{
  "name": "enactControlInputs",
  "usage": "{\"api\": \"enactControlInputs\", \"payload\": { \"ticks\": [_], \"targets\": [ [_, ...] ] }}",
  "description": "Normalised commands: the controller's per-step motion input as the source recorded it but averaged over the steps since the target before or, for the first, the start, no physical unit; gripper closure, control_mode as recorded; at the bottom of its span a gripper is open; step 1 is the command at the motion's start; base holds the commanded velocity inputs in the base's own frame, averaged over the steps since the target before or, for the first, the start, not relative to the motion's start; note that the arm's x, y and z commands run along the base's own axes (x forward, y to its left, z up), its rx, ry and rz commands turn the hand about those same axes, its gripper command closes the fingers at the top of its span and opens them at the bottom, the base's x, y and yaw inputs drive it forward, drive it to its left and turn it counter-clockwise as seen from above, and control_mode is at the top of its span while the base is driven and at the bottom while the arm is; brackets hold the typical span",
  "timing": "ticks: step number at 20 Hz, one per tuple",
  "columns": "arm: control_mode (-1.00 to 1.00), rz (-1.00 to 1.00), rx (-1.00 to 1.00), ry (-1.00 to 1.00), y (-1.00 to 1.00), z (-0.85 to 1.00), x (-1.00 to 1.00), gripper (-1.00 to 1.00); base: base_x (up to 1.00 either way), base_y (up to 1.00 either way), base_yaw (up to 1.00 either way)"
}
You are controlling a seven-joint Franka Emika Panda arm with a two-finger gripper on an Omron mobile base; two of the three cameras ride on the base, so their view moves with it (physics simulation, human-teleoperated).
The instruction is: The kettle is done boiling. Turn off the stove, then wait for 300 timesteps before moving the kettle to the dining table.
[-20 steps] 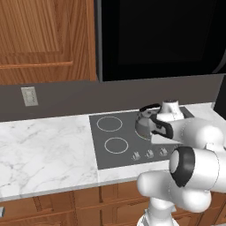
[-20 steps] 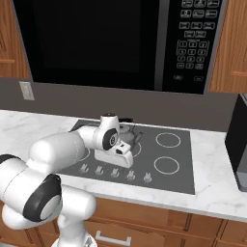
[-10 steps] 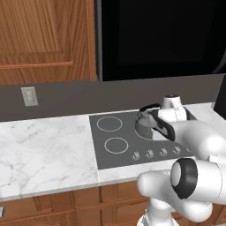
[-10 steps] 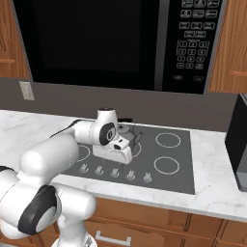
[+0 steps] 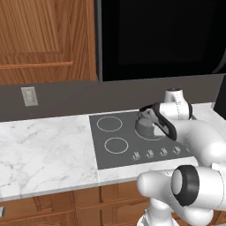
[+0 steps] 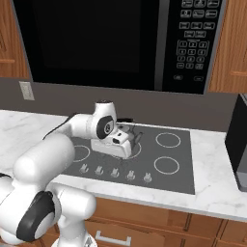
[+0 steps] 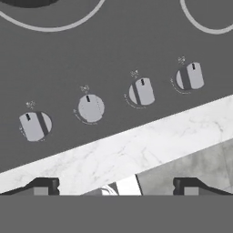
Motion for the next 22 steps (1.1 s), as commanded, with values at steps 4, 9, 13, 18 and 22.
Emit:
{"api": "enactControlInputs", "payload": {
  "ticks": [4, 9, 13, 18, 22],
  "targets": [
    [-1.0, 0.0, -0.01, 0.0, 0.04, 0.37, 0.0, -1.0, 0.0, 0.0, 0.0],
    [-1.0, 0.02, -0.03, -0.01, 0.07, 0.38, 0.0, -1.0, 0.0, 0.0, 0.0],
    [-1.0, 0.06, -0.03, -0.01, 0.11, 0.35, 0.0, -1.0, 0.0, 0.0, 0.0],
    [-1.0, 0.03, -0.03, -0.02, 0.17, 0.26, 0.0, -1.0, 0.0, 0.0, 0.0],
    [-1.0, 0.0, -0.02, -0.05, 0.21, 0.23, 0.0, -1.0, 0.0, 0.0, 0.0]
  ]
}}
